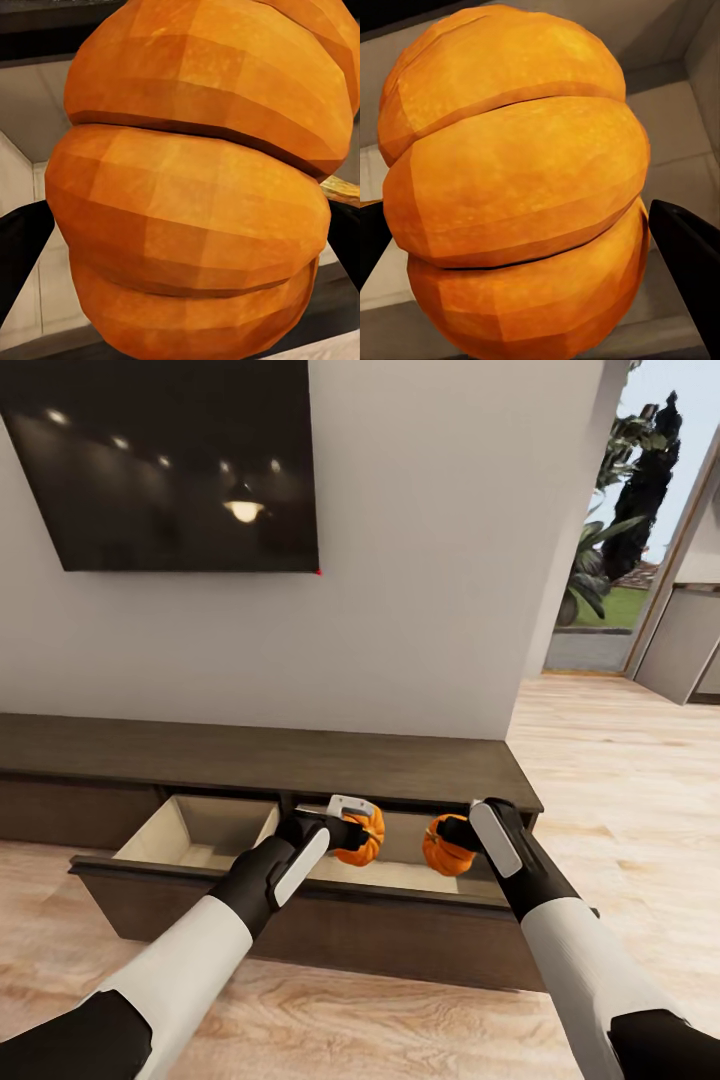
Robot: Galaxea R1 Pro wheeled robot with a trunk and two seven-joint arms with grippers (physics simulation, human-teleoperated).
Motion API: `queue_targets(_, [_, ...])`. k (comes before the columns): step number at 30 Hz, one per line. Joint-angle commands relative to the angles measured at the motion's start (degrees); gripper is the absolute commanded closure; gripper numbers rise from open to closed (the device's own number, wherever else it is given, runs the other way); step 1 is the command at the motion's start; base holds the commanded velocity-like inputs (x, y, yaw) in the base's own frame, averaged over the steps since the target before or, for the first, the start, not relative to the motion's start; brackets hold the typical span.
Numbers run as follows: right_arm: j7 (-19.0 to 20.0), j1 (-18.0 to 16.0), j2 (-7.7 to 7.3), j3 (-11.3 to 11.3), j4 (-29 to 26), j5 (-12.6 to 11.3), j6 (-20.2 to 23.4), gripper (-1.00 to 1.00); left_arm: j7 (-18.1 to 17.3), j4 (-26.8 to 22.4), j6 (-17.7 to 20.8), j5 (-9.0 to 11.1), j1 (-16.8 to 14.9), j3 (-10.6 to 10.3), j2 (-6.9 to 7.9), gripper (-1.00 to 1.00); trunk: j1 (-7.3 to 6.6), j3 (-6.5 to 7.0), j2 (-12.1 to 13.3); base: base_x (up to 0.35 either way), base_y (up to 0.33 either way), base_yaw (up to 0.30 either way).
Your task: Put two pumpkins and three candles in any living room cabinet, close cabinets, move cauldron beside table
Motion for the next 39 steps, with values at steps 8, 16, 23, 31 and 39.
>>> queue_targets(8, [-0.6, -0.04, -0.03, 0.11, 0.32, -0.57, 0.07, 1.0, 0.63, 0.05, 0.04, 0.52, -0.05, -0.21, 0.03, 1.0, 0.04, -0.5, -0.05, 0.0, 0.0, 0.0])
queue_targets(16, [-0.58, -0.04, -0.03, 0.11, 0.35, -0.57, 0.08, 1.0, 0.59, 0.17, -0.09, 0.48, -0.05, -0.21, 0.03, 1.0, 0.12, -1.17, -0.09, 0.0, 0.0, 0.0])
queue_targets(23, [-0.47, -0.04, -0.03, 0.11, 0.35, -0.57, 0.05, 1.0, 0.53, 0.21, -0.18, 0.5, -0.05, -0.22, 0.03, 1.0, 0.19, -1.83, -0.13, 0.0, 0.0, 0.0])
queue_targets(31, [-0.5, -0.04, -0.03, 0.11, 0.35, -0.57, 0.04, 1.0, 0.51, 0.26, -0.27, 0.42, -0.05, -0.21, 0.04, 1.0, 0.19, -1.83, -0.13, 0.021, 0.004, 0.0])
queue_targets(39, [-0.51, -0.04, -0.03, 0.11, 0.35, -0.57, 0.07, 1.0, 0.5, 0.26, -0.29, 0.4, -0.05, -0.21, 0.03, 1.0, 0.19, -1.83, -0.13, 0.109, 0.014, 0.0])
